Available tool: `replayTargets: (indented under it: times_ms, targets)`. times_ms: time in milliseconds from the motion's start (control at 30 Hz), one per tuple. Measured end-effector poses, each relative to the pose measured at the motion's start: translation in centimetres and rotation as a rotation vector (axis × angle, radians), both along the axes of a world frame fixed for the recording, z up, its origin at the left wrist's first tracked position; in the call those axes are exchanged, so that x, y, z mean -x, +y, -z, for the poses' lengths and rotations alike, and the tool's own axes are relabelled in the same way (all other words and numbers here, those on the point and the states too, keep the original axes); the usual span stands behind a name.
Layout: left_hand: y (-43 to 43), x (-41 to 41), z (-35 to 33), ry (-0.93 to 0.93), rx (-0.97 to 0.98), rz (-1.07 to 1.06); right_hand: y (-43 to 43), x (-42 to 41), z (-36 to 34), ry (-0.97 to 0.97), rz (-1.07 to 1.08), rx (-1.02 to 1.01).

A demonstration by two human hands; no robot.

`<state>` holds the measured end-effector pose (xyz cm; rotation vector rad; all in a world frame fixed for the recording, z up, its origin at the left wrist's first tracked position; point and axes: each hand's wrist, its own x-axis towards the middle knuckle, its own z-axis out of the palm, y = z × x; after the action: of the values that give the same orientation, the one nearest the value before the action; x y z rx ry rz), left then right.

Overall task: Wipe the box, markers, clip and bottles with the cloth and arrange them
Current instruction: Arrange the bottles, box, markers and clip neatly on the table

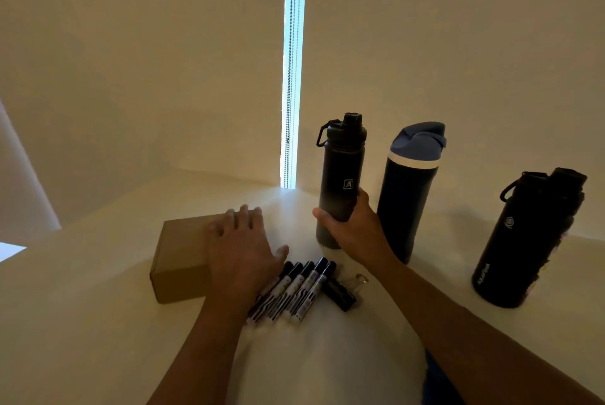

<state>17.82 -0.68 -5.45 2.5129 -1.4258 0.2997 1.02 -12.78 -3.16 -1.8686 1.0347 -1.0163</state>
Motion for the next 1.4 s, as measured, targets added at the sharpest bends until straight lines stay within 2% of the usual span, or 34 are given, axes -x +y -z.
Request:
replayTargets:
  times_ms: [367, 600, 967, 1400]
  targets:
    - [-0.2, -0.6, 0.1, -0.049, 0.01, 0.12, 1.4, 0.6, 0.6, 0.013, 0.117, 0.181]
    - [0.0, 0.0, -0.2, -0.044, 0.042, 0.195, 4.3, 3.4, -2.1, -0.057, 0.154, 0.266]
    - [-0.4, 3.2, -1.0, -0.035, 0.133, 0.399, 9.0, 16.0, -3.7, -0.044, 0.303, 0.306]
    - [-0.3, 4.6, -0.1, -0.078, 0.2, 0.44, 10.6, 27.8, -2.1, -0.027, 0.608, 0.277]
